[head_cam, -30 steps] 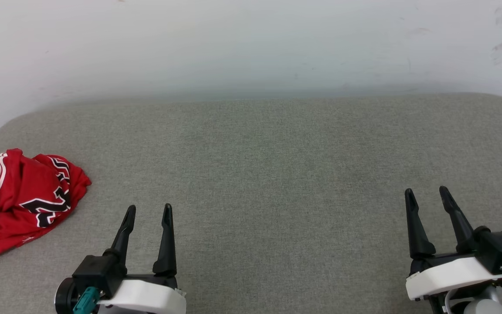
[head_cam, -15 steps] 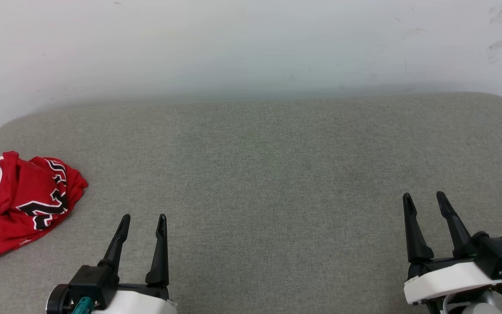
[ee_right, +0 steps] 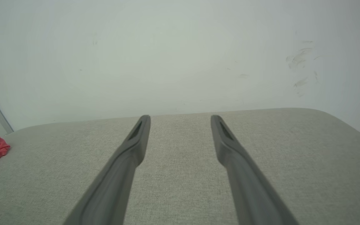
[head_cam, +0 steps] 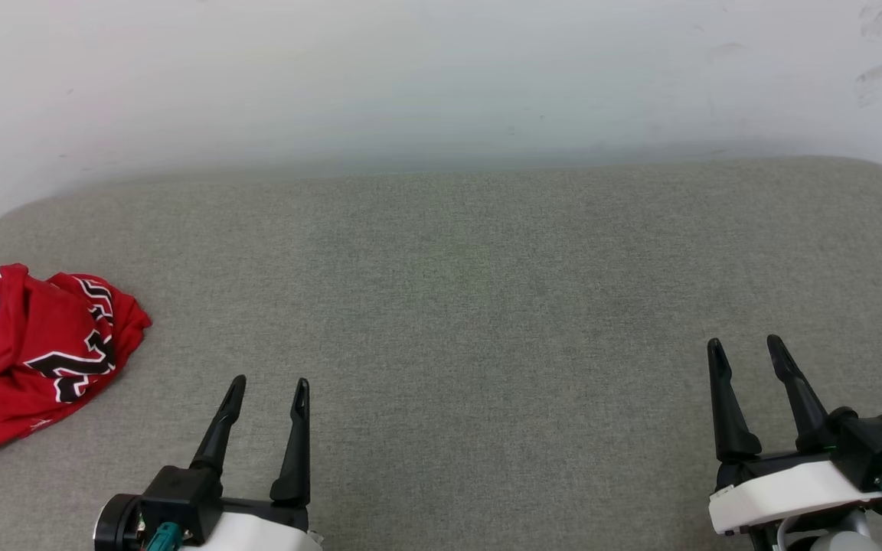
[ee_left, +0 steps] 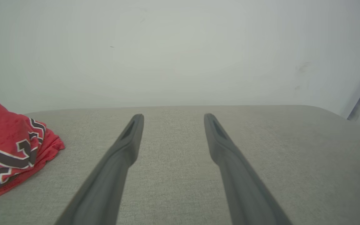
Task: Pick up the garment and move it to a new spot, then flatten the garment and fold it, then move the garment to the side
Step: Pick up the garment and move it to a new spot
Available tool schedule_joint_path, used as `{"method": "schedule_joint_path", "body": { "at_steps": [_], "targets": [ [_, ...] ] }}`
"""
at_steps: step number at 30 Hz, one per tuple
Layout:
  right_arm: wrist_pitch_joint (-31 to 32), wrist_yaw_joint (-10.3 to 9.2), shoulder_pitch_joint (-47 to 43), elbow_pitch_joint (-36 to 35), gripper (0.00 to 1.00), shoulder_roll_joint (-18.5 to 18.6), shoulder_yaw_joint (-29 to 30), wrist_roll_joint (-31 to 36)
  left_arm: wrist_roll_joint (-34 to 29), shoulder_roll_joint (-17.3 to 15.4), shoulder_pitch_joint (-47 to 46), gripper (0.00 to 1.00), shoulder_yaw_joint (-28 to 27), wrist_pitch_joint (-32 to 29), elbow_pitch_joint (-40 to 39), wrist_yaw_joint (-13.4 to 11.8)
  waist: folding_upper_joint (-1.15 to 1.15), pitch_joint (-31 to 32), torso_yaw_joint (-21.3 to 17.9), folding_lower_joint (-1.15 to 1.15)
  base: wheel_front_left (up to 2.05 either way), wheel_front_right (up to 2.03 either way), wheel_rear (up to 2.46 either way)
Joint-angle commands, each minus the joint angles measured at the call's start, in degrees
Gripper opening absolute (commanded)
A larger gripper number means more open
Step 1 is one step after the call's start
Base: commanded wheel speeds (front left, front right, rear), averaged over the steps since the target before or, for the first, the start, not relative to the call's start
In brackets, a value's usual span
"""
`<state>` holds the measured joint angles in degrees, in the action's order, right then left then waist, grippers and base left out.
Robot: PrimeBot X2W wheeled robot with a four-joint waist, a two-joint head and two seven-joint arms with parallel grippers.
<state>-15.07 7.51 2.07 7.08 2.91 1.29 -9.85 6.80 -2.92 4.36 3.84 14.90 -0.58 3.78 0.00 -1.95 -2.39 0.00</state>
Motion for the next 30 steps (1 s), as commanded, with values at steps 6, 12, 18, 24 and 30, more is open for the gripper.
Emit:
{"method": "schedule_joint_path", "body": {
  "at_steps": [6,12,18,24,30],
  "targets": [
    [-0.2,-0.04,-0.3,-0.4,1.0,-0.1,-0.5,-0.3,1.0,0.1,-0.4,1.0,-0.3,0.5,0.2,-0.3,0.0,-0.1,0.7,0.0,0.0,0.0,0.0],
    [-0.2,-0.04,-1.2,-0.6,1.0,-0.1,-1.3,-0.4,1.0,0.1,-0.4,1.0,-0.9,0.4,0.5,-0.4,0.0,0.4,2.8,0.0,0.0,0.0,0.0],
    [-0.2,-0.04,-1.8,-0.5,1.0,0.0,-2.2,-1.5,0.9,0.1,0.1,1.0,-1.4,0.3,1.1,-0.2,0.0,1.1,7.0,0.0,0.0,0.0,0.0],
    [-0.2,-0.05,-2.5,-0.4,1.0,0.0,-4.0,-1.0,0.2,0.1,0.9,1.0,-2.3,0.3,1.2,0.2,0.0,1.5,12.0,0.0,0.0,0.0,0.0],
    [-0.2,-0.05,-2.8,-0.2,1.0,-0.1,-4.9,-1.4,-0.3,0.1,1.3,1.0,-3.2,0.3,1.3,0.7,0.0,2.0,16.7,0.0,0.0,0.0,0.0]
  ]
}}
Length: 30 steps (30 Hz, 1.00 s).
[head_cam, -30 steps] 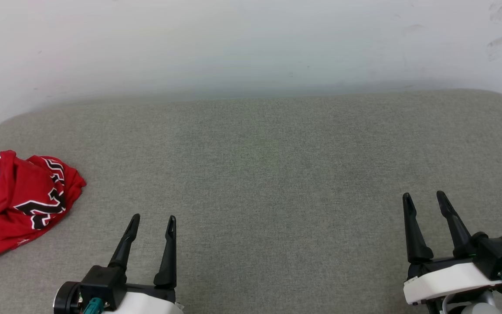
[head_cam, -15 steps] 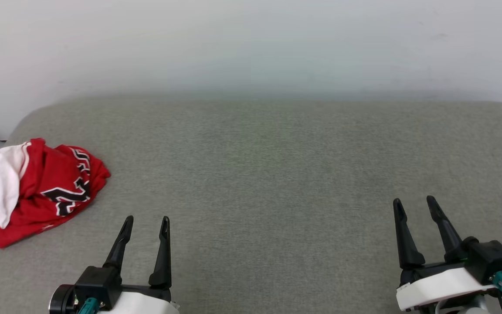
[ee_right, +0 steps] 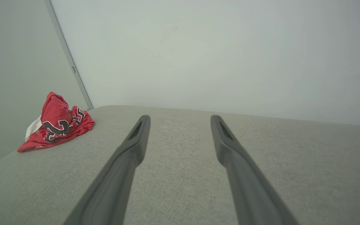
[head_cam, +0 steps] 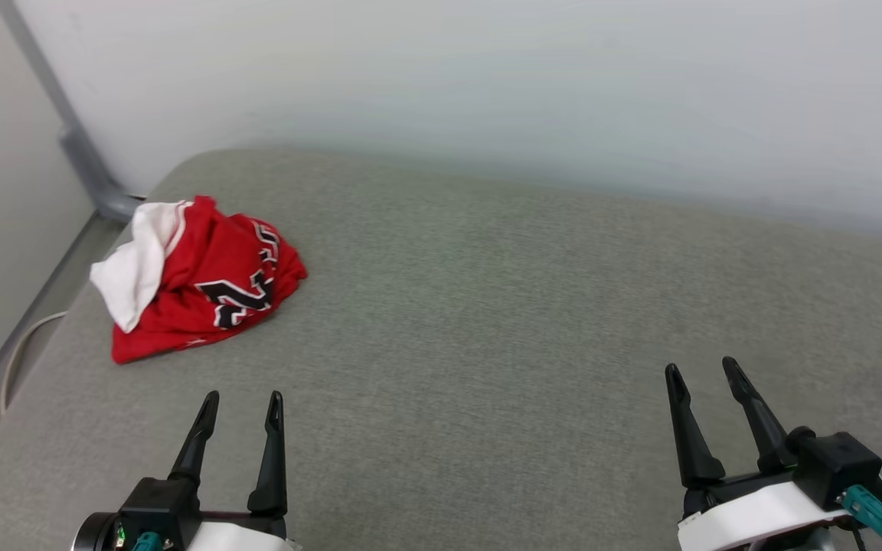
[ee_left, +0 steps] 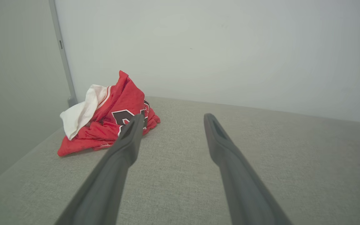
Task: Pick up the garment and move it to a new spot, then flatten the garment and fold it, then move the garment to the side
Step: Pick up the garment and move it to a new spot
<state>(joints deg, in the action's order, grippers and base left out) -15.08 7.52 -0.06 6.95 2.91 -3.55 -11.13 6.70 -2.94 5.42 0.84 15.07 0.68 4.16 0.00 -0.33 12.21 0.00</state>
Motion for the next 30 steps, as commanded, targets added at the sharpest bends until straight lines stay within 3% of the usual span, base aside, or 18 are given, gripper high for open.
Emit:
{"method": "schedule_joint_path", "body": {
  "at_steps": [1,17,30],
  "targets": [
    [-0.1,-0.06,-0.7,-0.1,1.0,-0.1,-0.2,-0.3,-0.3,0.1,0.5,1.0,-0.2,0.2,0.0,0.4,0.0,0.5,2.8,0.0,0.0,0.0,0.0],
    [-0.1,-0.06,-1.8,0.1,1.0,0.0,-1.5,-1.3,-1.5,0.1,1.8,1.0,-0.2,0.2,0.1,1.2,0.0,1.4,11.5,0.0,0.0,0.0,0.0],
    [-0.1,-0.06,-1.1,-0.1,1.0,-0.1,-2.1,-0.2,-0.9,0.1,1.7,1.0,-1.1,0.2,0.2,0.9,0.0,-0.1,10.8,0.0,0.0,0.0,0.0]
  ]
}}
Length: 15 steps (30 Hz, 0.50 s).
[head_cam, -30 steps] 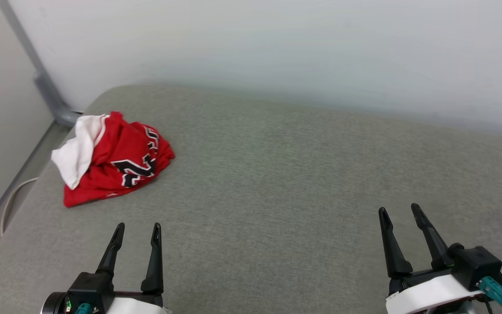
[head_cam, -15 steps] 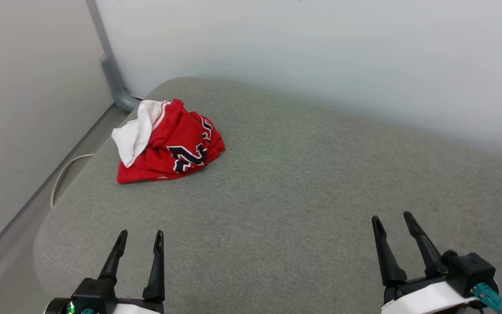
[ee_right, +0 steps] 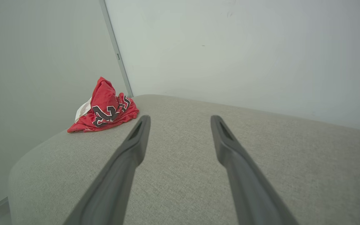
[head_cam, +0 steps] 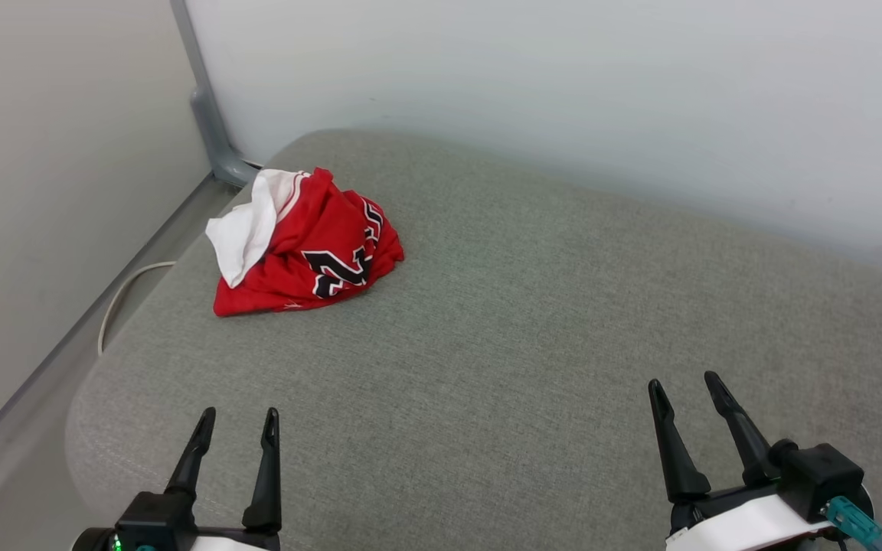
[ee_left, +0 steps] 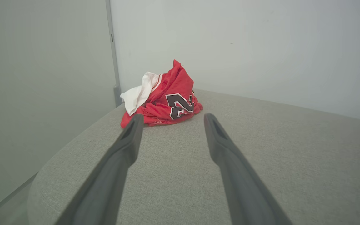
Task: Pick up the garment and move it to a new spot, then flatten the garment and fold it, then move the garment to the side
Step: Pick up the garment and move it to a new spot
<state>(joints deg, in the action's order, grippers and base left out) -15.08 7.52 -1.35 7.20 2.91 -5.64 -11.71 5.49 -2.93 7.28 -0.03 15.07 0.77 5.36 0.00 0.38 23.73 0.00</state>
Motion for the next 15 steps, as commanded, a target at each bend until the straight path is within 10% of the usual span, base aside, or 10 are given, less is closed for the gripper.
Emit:
{"method": "schedule_joint_path", "body": {
  "at_steps": [1,8,15],
  "targets": [
    [-0.1,-0.06,0.2,-0.4,1.0,-0.1,0.0,0.4,0.3,0.1,-0.2,1.0,-0.2,0.2,0.1,-0.3,0.0,-0.8,-0.7,0.0,0.0,0.0,0.0],
    [-0.1,-0.06,2.8,-1.9,1.0,0.0,1.1,4.3,-0.7,-1.3,-6.3,1.0,-2.2,0.2,2.8,1.1,0.0,-7.6,-3.5,0.0,0.0,0.0,0.0],
    [-0.1,-0.06,6.3,-4.1,1.0,0.0,2.4,7.2,1.9,-9.4,-19.6,1.0,-2.0,0.2,13.9,2.0,0.0,-16.2,-6.4,0.0,0.0,0.0,0.0]
  ]
}}
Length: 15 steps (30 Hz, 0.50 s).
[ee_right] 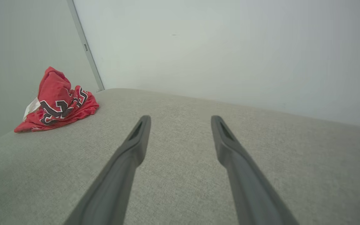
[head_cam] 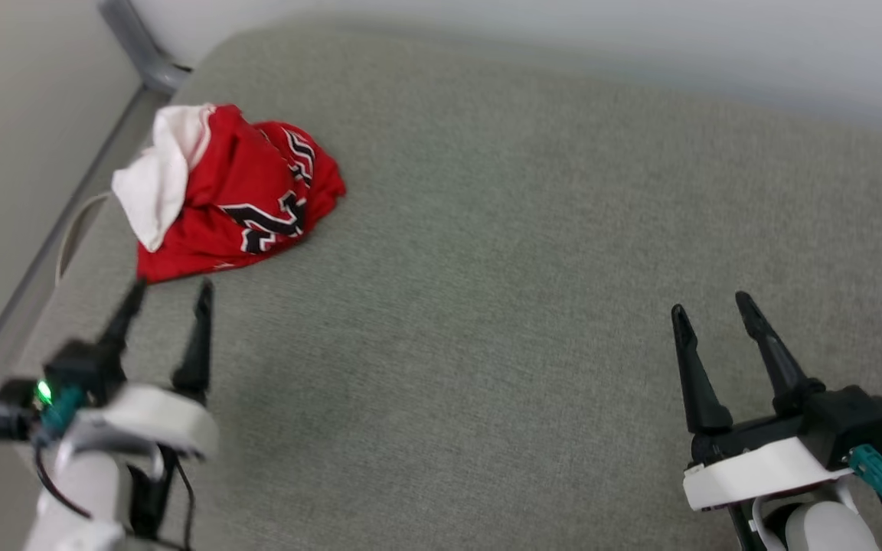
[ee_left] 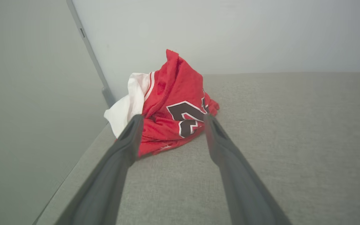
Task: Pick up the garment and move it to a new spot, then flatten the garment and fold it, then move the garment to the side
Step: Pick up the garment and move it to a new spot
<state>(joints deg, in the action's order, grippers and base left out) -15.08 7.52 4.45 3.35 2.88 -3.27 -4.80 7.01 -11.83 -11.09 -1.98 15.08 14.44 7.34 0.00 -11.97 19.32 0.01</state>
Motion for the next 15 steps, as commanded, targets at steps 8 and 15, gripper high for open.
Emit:
{"method": "schedule_joint_path", "body": {
  "at_steps": [8,15],
  "targets": [
    [-0.1,-0.06,4.1,-3.0,1.0,0.0,0.3,3.8,11.7,-14.9,-20.4,1.0,11.2,-4.8,10.8,0.1,0.0,-12.8,-3.9,-0.01,0.0,0.0,0.0],
    [-0.1,-0.06,6.3,-5.4,1.0,0.0,1.1,6.1,21.7,-23.8,-32.1,1.0,20.4,-14.3,15.4,0.1,0.0,-18.9,-5.0,-0.01,0.0,0.0,0.0]
  ]
}}
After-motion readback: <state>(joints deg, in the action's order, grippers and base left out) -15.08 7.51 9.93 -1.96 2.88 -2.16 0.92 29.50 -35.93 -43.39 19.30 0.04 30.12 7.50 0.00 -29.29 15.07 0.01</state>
